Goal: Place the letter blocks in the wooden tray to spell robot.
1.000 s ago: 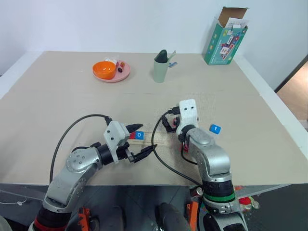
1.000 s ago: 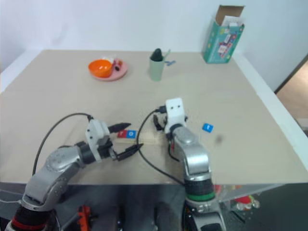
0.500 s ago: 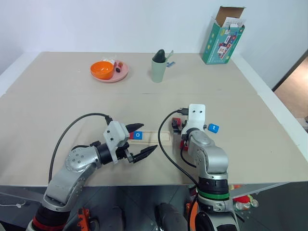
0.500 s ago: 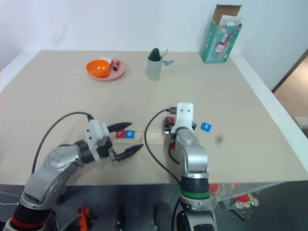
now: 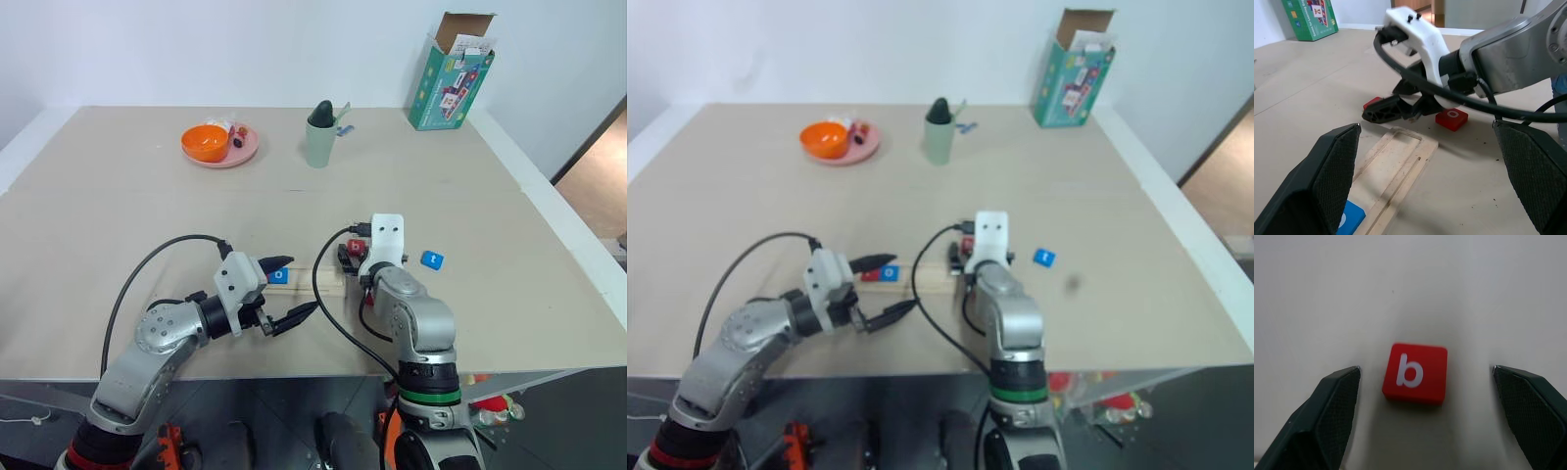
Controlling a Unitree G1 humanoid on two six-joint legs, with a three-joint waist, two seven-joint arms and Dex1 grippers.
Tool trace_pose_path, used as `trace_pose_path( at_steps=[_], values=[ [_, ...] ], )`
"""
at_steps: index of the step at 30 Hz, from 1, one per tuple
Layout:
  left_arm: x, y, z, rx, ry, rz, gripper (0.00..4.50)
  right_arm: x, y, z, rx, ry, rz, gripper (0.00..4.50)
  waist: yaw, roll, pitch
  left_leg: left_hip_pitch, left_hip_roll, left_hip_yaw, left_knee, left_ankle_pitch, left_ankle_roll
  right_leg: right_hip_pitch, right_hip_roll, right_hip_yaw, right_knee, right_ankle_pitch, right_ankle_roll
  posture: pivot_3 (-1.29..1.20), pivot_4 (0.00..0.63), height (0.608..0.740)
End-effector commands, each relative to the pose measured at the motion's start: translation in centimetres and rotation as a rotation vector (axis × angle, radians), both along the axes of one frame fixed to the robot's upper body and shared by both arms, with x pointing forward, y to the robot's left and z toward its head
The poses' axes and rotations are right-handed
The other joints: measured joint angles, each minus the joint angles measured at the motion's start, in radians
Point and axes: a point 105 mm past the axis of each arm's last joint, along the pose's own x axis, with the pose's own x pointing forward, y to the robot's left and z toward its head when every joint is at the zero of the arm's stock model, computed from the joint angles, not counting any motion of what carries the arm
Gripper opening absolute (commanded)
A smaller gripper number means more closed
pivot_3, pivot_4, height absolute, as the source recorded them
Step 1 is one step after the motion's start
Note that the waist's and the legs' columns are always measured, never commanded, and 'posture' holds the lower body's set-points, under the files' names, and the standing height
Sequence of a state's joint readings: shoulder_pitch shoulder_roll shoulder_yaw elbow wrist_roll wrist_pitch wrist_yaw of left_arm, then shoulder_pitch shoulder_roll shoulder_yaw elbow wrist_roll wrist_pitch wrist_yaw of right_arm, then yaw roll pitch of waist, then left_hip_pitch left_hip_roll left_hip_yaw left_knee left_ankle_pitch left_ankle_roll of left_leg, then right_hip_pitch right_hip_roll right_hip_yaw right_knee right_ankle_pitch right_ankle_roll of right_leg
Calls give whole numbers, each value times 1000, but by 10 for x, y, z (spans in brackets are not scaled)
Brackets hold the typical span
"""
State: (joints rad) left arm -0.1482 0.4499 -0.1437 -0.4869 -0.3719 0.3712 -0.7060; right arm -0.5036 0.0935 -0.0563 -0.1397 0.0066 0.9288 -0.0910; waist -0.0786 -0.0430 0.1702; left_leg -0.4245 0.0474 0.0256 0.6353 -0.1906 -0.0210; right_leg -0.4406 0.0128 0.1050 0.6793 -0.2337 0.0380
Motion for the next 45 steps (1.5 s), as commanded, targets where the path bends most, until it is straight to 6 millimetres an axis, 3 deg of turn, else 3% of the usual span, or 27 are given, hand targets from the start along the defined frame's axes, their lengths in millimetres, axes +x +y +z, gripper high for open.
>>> trace_pose_path(
  at_steps=[1, 4, 7, 14, 20, 24, 28, 35, 45],
  values=[
    [-4, -3, 8, -9, -44, -12, 4470, 5, 3, 14, 36, -44, 0, 4500, 0, 0, 0, 0, 0, 0, 0, 0, 0, 0, 0, 0, 0, 0, 0, 0, 150, 740],
    [-5, -3, 7, -10, -42, -11, 4470, 9, 6, 14, 34, -41, 13, 4500, -1, 0, 0, 0, 0, 0, 0, 0, 0, 0, 0, 0, 0, 0, 0, 0, 150, 740],
    [-5, -2, 7, -9, -40, -7, 4500, 9, 8, 12, 19, -29, 29, 3660, -1, 0, 0, 0, 0, 0, 0, 0, 0, 0, 0, 0, 0, 0, 0, 0, 150, 740],
    [-6, -4, 4, -5, -35, -5, 4500, 2, 15, 5, -39, -7, 87, 1245, -1, 0, 0, 0, 0, 0, 0, 0, 0, 0, 0, 0, 0, 0, -1, 0, 150, 740],
    [-7, -6, 3, -1, -33, -14, 4500, -3, 11, 10, -89, -41, 111, 1218, -2, 0, 0, 0, 0, 0, 0, 0, 0, 0, 0, 0, -1, -1, -1, 0, 150, 740],
    [-7, -5, 2, 4, -30, -19, 4500, -10, -15, 28, -104, -93, 58, 1218, -1, 0, 0, 0, 0, 0, 0, 0, 0, 0, 0, 0, -1, -1, -1, 0, 150, 740],
    [-7, -4, 1, 14, -28, -21, 4500, -29, -31, 35, -120, -100, 54, 1218, 0, 0, 0, -2, 0, 0, -1, 0, 0, 0, 0, 0, -3, -1, 0, 0, 150, 740],
    [-7, -6, -1, 25, -25, -36, 4500, -53, -38, 29, -134, -62, 87, 1218, -1, 0, 0, -1, 0, 0, -2, 0, 0, -1, 0, 0, -4, -1, -1, 0, 150, 740],
    [-7, -6, -2, 38, -29, -44, 4500, -50, -38, 14, -120, -30, 82, 1218, -1, 0, 0, -2, 0, 1, -2, 0, 0, 0, -1, 0, -6, -1, -1, 0, 150, 740]
  ],
)
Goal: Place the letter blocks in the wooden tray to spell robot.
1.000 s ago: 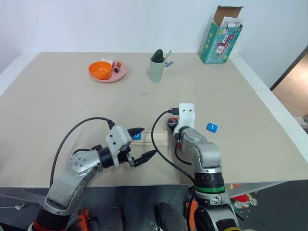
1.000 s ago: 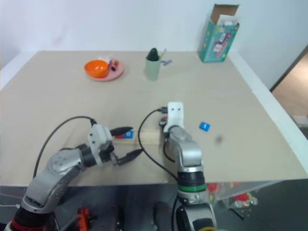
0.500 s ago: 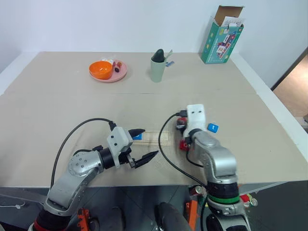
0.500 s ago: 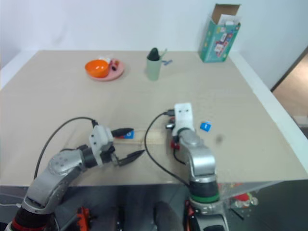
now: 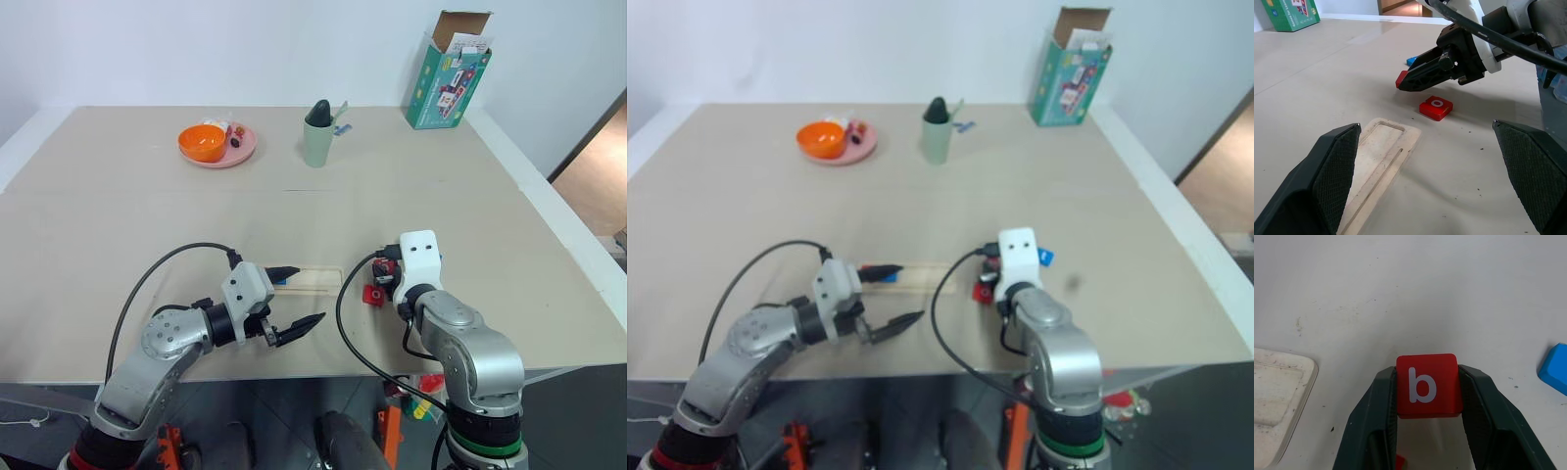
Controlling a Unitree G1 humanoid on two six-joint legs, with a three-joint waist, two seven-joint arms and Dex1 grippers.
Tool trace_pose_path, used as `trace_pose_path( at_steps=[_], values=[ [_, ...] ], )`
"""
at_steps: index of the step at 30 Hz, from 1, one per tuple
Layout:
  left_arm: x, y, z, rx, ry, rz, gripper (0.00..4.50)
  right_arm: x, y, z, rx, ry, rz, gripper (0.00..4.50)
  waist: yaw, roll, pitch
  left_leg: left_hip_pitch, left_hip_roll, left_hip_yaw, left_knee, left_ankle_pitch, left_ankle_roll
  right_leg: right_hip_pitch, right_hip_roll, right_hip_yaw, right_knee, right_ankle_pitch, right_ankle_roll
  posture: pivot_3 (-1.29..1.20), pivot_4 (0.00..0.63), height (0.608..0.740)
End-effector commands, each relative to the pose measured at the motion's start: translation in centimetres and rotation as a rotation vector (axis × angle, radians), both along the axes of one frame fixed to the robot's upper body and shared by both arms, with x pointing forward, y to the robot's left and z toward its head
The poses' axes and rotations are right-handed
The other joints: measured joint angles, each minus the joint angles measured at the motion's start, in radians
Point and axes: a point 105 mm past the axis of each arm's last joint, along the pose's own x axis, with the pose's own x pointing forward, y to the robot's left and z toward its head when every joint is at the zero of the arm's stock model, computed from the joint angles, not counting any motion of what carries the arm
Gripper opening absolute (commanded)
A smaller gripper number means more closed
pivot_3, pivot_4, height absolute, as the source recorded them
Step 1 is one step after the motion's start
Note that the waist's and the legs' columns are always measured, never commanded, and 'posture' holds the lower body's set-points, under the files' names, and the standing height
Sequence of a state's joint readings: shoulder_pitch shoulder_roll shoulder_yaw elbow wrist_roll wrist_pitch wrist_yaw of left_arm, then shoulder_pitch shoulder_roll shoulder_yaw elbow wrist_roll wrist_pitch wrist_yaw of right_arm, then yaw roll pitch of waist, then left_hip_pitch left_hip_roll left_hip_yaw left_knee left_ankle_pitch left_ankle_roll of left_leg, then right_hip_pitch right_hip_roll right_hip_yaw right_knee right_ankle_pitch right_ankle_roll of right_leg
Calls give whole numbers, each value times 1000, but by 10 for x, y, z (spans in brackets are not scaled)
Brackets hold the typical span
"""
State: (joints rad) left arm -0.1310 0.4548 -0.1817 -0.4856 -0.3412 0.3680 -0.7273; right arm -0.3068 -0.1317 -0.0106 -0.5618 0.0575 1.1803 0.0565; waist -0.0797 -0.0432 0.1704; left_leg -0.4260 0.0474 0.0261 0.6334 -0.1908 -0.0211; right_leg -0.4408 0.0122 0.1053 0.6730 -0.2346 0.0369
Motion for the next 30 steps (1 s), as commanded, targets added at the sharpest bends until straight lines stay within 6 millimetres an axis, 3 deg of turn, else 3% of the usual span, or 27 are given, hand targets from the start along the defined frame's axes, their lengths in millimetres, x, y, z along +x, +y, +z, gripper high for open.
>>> trace_pose_path(
  at_steps=[1, 12, 16, 17, 20, 24, 27, 30],
  values=[
    [-1, 0, 9, 1, -52, -10, 4500, 3, 1, 4, 19, -33, -9, 1218, 0, 0, 0, 0, 0, 0, 0, 0, 0, 0, 0, 0, 0, 0, 0, 0, 150, 740],
    [-1, 2, 9, 10, -55, 1, 4500, 11, 5, -5, 82, -9, -17, 1218, 0, 0, 0, -1, 0, 0, -1, 0, 0, 1, 0, -1, -4, 1, 1, 0, 150, 740],
    [-1, 1, 9, 11, -55, 0, 4500, 14, 8, 5, 113, -43, 14, 3015, 0, 0, 0, -1, 0, 0, -1, 0, 0, 1, 0, 0, -5, 1, 1, 0, 150, 740],
    [-1, 1, 9, 11, -55, -1, 4500, 15, 8, 11, 117, -57, 25, 3186, 0, 0, 0, -1, 0, 0, -1, 0, 0, 1, 0, 0, -5, 1, 1, 0, 150, 740],
    [0, 1, 8, 14, -56, -2, 4500, 17, 5, 29, 132, -96, 64, 4306, 0, 0, 0, -2, 0, 0, -1, 0, 0, 1, 0, 0, -5, 2, 1, 0, 150, 740],
    [-1, 1, 8, 21, -71, -12, 4500, 18, 6, 54, 119, -130, 173, 4461, 0, 0, 0, -2, 0, 0, -1, 0, 0, 1, 0, 0, -5, 2, 2, 0, 150, 740],
    [-2, 1, 11, 2, -77, -27, 4500, 15, 11, 74, 78, -150, 372, 4461, 0, 1, 0, -2, 0, 0, -1, 0, 0, 1, 0, 0, -6, 2, 2, 0, 150, 740],
    [-4, 1, 16, -22, -69, -60, 4500, 16, 2, 86, -71, -156, 663, 4461, 1, 2, 2, -3, 0, 0, -1, 0, 1, 1, 0, -1, -7, 2, 3, 0, 150, 740]
  ],
)
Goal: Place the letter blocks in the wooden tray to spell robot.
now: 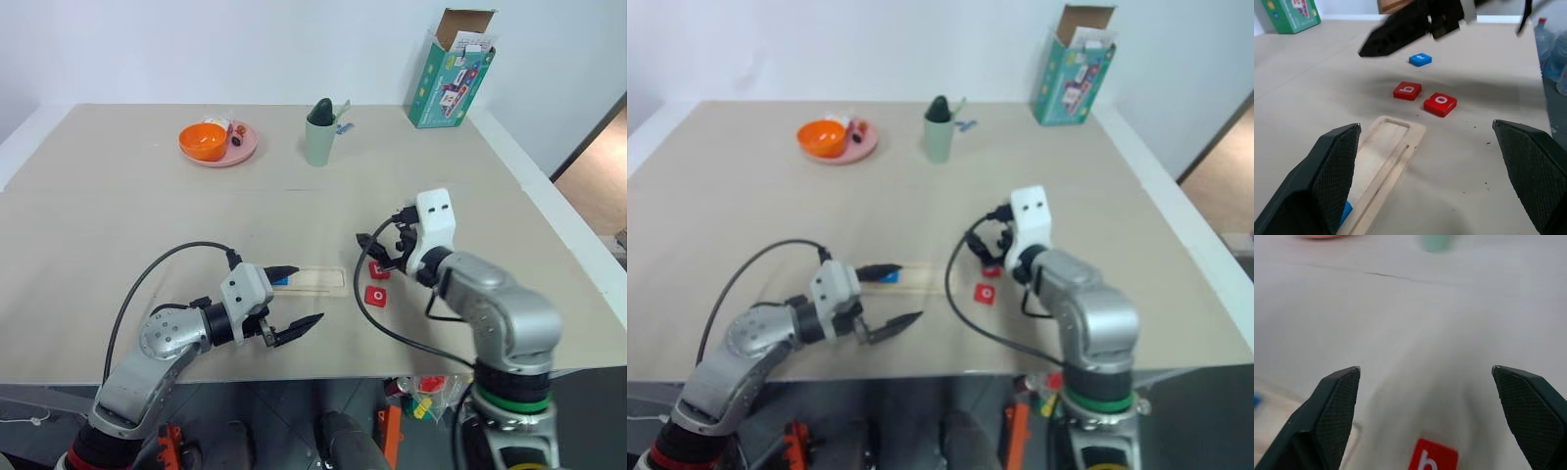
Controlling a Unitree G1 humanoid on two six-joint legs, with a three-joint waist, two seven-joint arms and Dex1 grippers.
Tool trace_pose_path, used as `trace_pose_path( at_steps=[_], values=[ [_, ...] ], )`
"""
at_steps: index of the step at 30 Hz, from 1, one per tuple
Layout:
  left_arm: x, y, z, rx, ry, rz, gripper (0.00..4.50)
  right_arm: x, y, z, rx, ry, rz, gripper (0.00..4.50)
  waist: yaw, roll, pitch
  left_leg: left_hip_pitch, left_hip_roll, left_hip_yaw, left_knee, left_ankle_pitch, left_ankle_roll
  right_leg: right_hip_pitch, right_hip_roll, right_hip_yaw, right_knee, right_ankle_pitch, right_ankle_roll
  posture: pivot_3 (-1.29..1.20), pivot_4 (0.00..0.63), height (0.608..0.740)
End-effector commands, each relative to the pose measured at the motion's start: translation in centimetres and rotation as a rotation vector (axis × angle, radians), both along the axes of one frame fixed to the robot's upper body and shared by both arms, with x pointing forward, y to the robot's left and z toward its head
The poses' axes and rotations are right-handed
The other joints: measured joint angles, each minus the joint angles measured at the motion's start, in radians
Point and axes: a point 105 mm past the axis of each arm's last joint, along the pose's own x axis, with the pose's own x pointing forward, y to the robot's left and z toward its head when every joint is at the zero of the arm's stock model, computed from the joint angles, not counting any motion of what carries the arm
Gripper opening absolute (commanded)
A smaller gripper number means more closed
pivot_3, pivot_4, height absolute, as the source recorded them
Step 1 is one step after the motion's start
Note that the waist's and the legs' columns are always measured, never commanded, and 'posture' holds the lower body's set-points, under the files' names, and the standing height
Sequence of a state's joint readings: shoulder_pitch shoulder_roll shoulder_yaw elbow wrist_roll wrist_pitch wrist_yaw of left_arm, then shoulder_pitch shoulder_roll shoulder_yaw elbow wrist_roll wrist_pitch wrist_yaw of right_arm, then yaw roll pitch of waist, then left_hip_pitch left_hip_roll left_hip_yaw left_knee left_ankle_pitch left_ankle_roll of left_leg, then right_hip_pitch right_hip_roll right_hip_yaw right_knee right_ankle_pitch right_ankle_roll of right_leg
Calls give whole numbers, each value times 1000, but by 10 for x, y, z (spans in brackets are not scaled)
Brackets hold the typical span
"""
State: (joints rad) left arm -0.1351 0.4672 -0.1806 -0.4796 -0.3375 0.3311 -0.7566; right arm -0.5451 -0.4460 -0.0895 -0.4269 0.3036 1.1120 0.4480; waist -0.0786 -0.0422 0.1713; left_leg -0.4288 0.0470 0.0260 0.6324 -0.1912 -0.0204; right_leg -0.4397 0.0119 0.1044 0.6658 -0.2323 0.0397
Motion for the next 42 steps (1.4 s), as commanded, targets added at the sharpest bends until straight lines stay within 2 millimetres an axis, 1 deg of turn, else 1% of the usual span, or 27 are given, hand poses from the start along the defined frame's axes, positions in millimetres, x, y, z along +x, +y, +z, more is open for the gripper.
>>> trace_pose_path(
  at_steps=[1, 3, 5, 7, 9, 10, 12, 15, 18, 22, 28, 33, 41, 42],
  values=[
    [-3, 1, 15, -39, -35, -39, 4500, -4, -2, 16, -97, -53, 328, 4461, 0, 1, 1, 0, 0, 0, 0, 0, 0, 0, 0, 0, -1, 0, 0, 0, 150, 740],
    [-4, -1, 17, -65, -6, -66, 4500, -4, -12, 5, -165, -22, 487, 4461, 0, 0, 1, 2, 0, 0, 0, 0, 1, 2, 0, 0, -2, 0, 0, 0, 150, 740],
    [-9, -2, 16, -66, 37, -105, 4500, 1, -26, -13, -292, -10, 614, 4461, 0, 0, 2, 4, 0, 0, 0, -1, 2, 4, 0, 0, -2, 0, 0, 0, 150, 740],
    [-8, 0, 16, -90, 78, -105, 4500, 8, -33, -24, -335, 10, 689, 4461, -2, 1, 2, 5, 0, 1, 0, -1, 2, 5, 0, 0, -2, 0, 0, 0, 150, 740],
    [-9, 2, 16, -110, 122, -107, 4500, 17, -37, -30, -367, 12, 731, 4461, -7, 3, 5, 5, 0, 2, 0, -1, 3, 4, 0, 1, -1, 0, 0, 0, 150, 740],
    [-10, 3, 16, -109, 131, -108, 4500, 22, -38, -33, -370, 24, 741, 4461, -7, 4, 6, 5, 0, 2, 0, -1, 3, 4, 1, 2, -1, 3, 3, 0, 150, 740],
    [-12, 4, 16, -90, 124, -104, 4500, 30, -37, -36, -365, 16, 747, 4461, -10, 6, 8, 5, 0, 2, 1, -1, 3, 4, 1, 2, -1, 4, 5, 0, 150, 740],
    [-13, 5, 15, -71, 104, -81, 4500, 38, -34, -38, -338, 22, 747, 4461, -7, 6, 8, 5, 0, 1, 1, -1, 3, 4, 1, 1, -1, 5, 5, 0, 150, 740],
    [-15, 6, 14, -59, 97, -61, 4500, 38, -34, -46, -350, 33, 772, 4461, -2, 6, 8, 4, 0, 1, 1, -1, 3, 4, 1, 2, -1, 4, 6, 0, 150, 740],
    [-17, 6, 13, -56, 100, -45, 4500, 31, -39, -58, -357, 74, 804, 4461, 1, 6, 8, 4, -1, 1, 1, -2, 3, 5, -1, 2, -1, 4, 7, 0, 150, 740],
    [-18, 7, 10, -47, 106, -38, 4500, 33, -38, -60, -343, 82, 791, 4461, 1, 6, 8, 5, 0, 1, 2, -1, 3, 5, 0, 2, 0, 5, 5, 0, 150, 740],
    [-17, 7, 9, -35, 102, -36, 4500, 38, -42, -65, -347, 94, 753, 4461, 1, 6, 8, 6, 0, 2, 4, -1, 3, 6, 0, 3, 0, 5, 3, 0, 150, 740],
    [-16, 8, 8, -34, 105, -24, 4500, 44, -41, -64, -327, 81, 712, 4461, 1, 6, 8, 6, 0, 2, 5, -1, 3, 7, 0, 3, 0, 6, 4, 0, 150, 740],
    [-16, 8, 8, -34, 106, -23, 4500, 44, -40, -65, -329, 83, 712, 3937, 1, 6, 8, 6, 0, 1, 5, -1, 3, 7, 0, 3, 0, 6, 4, 0, 150, 740]
  ],
)
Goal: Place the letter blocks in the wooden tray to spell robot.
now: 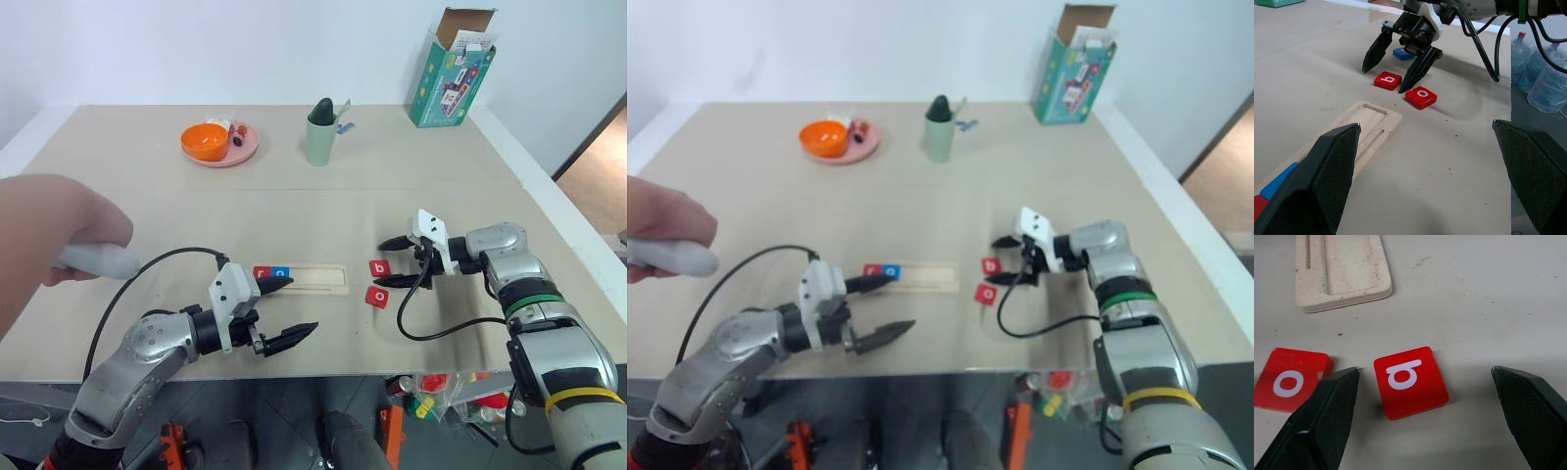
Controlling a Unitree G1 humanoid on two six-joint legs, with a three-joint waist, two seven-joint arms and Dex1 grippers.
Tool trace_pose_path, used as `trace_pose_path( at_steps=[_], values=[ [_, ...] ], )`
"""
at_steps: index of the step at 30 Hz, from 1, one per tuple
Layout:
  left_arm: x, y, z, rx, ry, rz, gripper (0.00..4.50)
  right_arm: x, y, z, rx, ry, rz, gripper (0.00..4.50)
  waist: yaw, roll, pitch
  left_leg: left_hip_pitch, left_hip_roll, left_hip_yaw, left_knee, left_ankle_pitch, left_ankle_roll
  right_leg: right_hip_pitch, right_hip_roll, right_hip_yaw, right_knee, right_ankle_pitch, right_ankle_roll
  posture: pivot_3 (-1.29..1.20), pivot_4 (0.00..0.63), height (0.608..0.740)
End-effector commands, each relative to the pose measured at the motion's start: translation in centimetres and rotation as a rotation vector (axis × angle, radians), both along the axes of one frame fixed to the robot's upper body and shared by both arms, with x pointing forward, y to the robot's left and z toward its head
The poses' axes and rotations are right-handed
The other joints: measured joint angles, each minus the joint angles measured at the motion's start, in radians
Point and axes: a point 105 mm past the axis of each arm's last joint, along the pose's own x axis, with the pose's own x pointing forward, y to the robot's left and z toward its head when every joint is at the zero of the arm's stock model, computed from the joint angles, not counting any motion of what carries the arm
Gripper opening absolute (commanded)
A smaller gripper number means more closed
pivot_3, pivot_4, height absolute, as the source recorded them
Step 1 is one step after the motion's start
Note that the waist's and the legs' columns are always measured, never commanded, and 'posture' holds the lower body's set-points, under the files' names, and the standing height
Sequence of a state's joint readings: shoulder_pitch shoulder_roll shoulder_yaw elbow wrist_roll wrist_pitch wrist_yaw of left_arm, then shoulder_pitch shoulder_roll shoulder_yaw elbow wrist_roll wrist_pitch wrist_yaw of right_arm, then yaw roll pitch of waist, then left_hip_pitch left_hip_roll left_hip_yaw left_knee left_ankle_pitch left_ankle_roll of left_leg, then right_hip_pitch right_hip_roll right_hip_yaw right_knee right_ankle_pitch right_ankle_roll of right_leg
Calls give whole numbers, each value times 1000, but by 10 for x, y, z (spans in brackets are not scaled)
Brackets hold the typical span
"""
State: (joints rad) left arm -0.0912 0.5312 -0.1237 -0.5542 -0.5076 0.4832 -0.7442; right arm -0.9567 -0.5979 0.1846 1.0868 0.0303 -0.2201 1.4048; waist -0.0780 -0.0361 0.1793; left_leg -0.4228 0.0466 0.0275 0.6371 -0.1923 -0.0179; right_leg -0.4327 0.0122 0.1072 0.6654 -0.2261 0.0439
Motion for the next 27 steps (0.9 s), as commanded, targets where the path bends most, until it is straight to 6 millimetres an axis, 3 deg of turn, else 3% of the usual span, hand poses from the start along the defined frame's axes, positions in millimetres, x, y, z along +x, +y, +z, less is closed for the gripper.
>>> trace_pose_path(
  at_steps=[1, 6, 8, 15, 17, 19, 24, 27],
  values=[
    [-5, -3, 9, 0, -47, -9, 4500, 5, 1, 10, 10, -45, -6, 3684, 0, 0, 0, 0, 0, 0, 0, 0, 0, 0, 0, 0, 0, 1, 1, 0, 150, 740],
    [-4, -3, 8, 4, -47, -2, 4500, 3, -1, 5, -2, -27, -2, 1801, 0, 0, 0, 1, 0, 0, 1, 0, 0, 2, 0, 0, 0, 1, 1, 0, 150, 740],
    [-4, -2, 7, 4, -46, 3, 4500, 3, -2, 5, -1, -28, -6, 1265, 0, 0, 0, 5, 0, 0, 1, 0, 0, 6, 0, 0, 0, -1, -2, 0, 150, 740],
    [-1, 9, 3, 21, -62, 54, 4500, 9, 13, 37, 65, -103, 36, 1249, -2, 0, 0, 8, 0, 0, 1, 0, 0, 9, 0, 1, 0, -1, -2, 0, 150, 740],
    [1, 17, 2, 18, -61, 91, 4500, 9, 27, 50, 84, -111, 66, 1249, -5, 1, 0, 8, 0, 0, 0, 0, 0, 9, 0, 1, 0, -1, -2, 0, 150, 740],
    [4, 29, -3, 26, -57, 146, 4500, 6, 53, 58, 103, -106, 101, 1249, -10, 1, 1, 9, 1, 0, 0, 0, 0, 8, 0, 1, 0, -1, -2, 0, 150, 740],
    [11, 46, -1, -9, -59, 245, 4500, -14, 101, 47, 59, -137, 160, 1249, -6, 1, 0, 10, 3, -2, -3, 0, 0, 8, 2, -3, 3, -2, -3, 0, 150, 740],
    [12, 49, -1, -12, -64, 259, 4500, -23, 118, 34, 35, -119, 170, 1249, 6, 1, 0, 8, 2, -3, -3, 0, 0, 7, 1, -5, 2, -4, -5, 0, 150, 740]
  ],
)
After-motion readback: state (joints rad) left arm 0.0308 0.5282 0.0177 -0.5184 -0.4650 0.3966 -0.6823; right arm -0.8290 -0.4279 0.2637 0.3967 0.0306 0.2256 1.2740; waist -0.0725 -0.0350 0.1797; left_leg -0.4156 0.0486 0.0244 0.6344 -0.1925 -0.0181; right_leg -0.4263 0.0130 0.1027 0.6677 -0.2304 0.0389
